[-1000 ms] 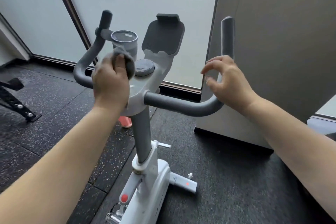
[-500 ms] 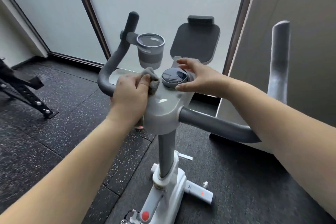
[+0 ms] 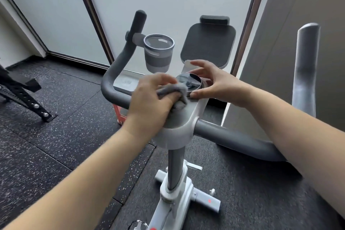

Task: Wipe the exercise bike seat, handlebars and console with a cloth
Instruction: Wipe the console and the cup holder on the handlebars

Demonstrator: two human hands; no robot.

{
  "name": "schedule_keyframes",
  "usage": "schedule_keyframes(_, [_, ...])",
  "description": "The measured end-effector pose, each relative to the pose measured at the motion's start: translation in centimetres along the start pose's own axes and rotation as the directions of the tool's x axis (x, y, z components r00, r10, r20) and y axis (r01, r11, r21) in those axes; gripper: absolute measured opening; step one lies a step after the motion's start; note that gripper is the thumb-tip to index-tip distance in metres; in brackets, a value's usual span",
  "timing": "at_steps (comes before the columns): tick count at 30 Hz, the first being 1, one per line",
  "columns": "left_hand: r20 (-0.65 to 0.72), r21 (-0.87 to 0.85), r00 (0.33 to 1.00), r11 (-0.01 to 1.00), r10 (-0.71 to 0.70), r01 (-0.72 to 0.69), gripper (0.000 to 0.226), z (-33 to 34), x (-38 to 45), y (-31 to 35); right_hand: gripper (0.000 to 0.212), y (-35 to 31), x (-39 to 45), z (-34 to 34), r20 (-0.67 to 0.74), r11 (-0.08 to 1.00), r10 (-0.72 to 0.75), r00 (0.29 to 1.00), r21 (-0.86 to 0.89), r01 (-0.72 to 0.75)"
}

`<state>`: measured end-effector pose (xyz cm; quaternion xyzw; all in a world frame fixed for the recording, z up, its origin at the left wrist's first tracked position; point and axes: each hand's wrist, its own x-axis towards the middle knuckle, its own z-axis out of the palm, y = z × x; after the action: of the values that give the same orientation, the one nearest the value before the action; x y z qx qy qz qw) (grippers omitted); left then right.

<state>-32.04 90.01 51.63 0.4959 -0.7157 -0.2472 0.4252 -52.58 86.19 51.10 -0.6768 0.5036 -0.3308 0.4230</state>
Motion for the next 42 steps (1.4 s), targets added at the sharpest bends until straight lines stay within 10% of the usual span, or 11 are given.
schedule_keyframes(4, [0.181,0.123,0.947,0.949,0.265,-0.289,0.014,2.1,-1.6,1.7,0.083,0.0,0.1,-0.2,0.016,1.000,0.002,1.000,-0.015,-0.002])
schedule_keyframes(9, [0.145,0.129,0.975,0.974,0.168,-0.187,0.017,-1.5,-0.4,-2.0,0.085,-0.2,0.1,-0.1,0.014,1.000,0.007,1.000,0.012,-0.007])
schedule_keyframes(13, [0.031,-0.328,0.985,0.929,-0.170,0.171,0.013,-3.2,1.2,-2.1,0.088,-0.2,0.1,-0.1,0.010,1.000,0.015,1.000,0.007,-0.015])
schedule_keyframes(18, [0.023,-0.578,0.998,0.814,-0.057,0.060,0.023,-1.2,5.3,0.2,0.105,0.0,0.2,-0.1,-0.006,0.998,0.037,0.999,0.054,-0.036])
schedule_keyframes(26, [0.424,-0.003,0.797,0.881,0.430,-0.474,0.031,2.2,6.5,-0.6,0.116,0.1,0.3,-0.2,-0.011,0.999,0.037,0.999,0.026,-0.036])
schedule_keyframes(42, [0.394,0.147,0.816,0.848,0.422,-0.509,0.024,-1.2,8.1,-2.5,0.116,0.0,0.5,-0.3,-0.017,0.996,0.077,0.997,0.046,-0.076])
